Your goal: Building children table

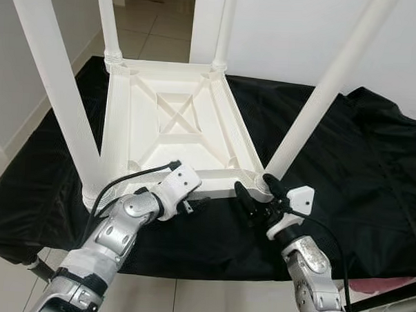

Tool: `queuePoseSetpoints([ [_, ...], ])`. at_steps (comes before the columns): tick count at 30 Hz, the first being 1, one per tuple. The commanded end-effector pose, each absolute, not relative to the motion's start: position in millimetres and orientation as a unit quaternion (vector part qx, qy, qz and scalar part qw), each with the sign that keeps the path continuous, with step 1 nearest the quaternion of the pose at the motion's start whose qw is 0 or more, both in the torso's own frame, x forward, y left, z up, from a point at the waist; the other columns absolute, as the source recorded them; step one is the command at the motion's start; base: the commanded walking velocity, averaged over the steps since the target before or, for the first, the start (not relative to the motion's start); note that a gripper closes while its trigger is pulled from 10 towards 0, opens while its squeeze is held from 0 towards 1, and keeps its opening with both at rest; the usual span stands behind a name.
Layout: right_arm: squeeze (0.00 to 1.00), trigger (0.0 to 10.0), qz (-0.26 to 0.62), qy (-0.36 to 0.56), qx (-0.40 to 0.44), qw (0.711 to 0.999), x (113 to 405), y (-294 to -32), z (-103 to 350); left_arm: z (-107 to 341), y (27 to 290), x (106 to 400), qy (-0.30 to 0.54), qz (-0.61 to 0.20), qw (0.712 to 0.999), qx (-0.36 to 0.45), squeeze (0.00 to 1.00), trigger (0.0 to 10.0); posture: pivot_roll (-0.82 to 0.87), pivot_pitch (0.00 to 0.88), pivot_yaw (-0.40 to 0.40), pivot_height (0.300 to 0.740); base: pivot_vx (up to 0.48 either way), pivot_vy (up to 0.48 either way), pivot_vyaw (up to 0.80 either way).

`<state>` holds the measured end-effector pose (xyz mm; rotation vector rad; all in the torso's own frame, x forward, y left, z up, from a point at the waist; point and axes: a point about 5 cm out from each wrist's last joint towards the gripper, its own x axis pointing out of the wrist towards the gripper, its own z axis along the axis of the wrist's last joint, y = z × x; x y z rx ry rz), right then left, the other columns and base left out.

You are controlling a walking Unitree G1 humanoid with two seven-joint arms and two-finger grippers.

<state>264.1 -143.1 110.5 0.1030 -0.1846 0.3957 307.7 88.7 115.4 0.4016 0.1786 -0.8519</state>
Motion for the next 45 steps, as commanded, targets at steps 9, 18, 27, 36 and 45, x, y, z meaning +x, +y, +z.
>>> queuePoseSetpoints([
  [9, 0.00, 10.0, 0.183, -0.087, 0.049, 0.978, 267.1, -147.7, 108.1, 98.5, 101.0, 313.1, 0.133, -0.346, 0.911, 0.183, 0.00, 0.0, -0.01, 0.007, -0.084, 0.740, 0.000, 0.000, 0.00],
  [18, 0.00, 10.0, 0.180, -0.087, 0.048, 0.979, 269.8, -149.1, 108.2, 95.2, 104.6, 315.0, 0.147, -0.328, 0.913, 0.192, 0.00, 0.0, -0.01, 0.004, -0.083, 0.740, 0.000, 0.000, 0.00],
  [27, 0.00, 10.0, 0.174, -0.089, 0.045, 0.980, 273.1, -151.4, 109.2, 98.3, 116.2, 327.7, 0.153, -0.251, 0.935, 0.197, 0.00, 0.0, -0.01, 0.003, -0.080, 0.740, 0.000, 0.000, 0.00],
  [36, 0.00, 10.0, 0.167, -0.094, 0.040, 0.981, 276.0, -156.6, 111.8, 93.2, 131.8, 331.5, 0.180, -0.140, 0.957, 0.180, 0.00, 0.0, -0.02, 0.000, -0.075, 0.740, 0.000, 0.000, 0.00],
  [45, 0.00, 10.0, 0.166, -0.093, 0.037, 0.981, 275.6, -158.5, 111.0, 82.8, 134.7, 324.3, 0.202, -0.092, 0.959, 0.175, 0.00, 0.0, -0.03, 0.003, -0.075, 0.740, 0.000, 0.000, 0.00],
])
